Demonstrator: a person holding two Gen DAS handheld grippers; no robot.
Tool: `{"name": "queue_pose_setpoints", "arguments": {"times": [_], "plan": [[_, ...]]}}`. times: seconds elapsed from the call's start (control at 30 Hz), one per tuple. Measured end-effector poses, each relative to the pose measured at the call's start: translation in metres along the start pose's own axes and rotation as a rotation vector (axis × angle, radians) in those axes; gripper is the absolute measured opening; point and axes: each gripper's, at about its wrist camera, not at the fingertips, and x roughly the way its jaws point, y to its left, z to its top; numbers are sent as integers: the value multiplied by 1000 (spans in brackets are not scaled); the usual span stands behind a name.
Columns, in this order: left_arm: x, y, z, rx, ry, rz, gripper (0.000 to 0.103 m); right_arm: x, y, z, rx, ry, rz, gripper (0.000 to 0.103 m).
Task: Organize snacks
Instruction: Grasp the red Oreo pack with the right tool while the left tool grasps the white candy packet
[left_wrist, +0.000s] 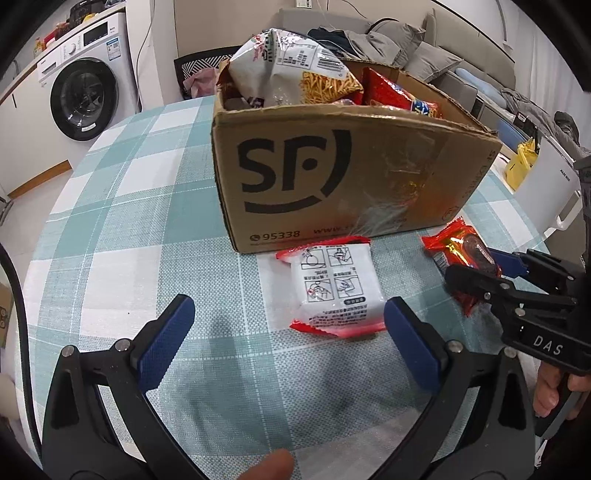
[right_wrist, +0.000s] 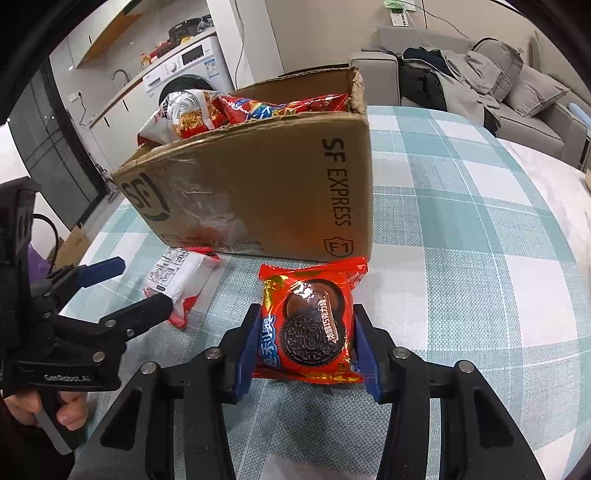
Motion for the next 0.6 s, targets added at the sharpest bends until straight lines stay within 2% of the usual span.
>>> {"name": "queue_pose_setpoints", "arguments": {"times": [0.27,0.3,0.33,0.5,0.57,0.6], "plan": [[9,-8,8,-4,15,-18,101,-6,-4,-4,15,-17,10,48],[12,-9,9,-2,26,-20,97,-6,-4,-3,15,-17,10,48],[16,-10,10,-1,43,-19,88,-7,-5,-3,15,-19,9,48],[25,-14,9,13,62,-13,75,-14,-7,-5,12,-30,7,48],[25,-17,8,22,53,-1,66,-15,-7,-6,10,-29,9,48],[24,-17,8,24,48,2,57,-16,-7,-6,10,-32,9,48]]}}
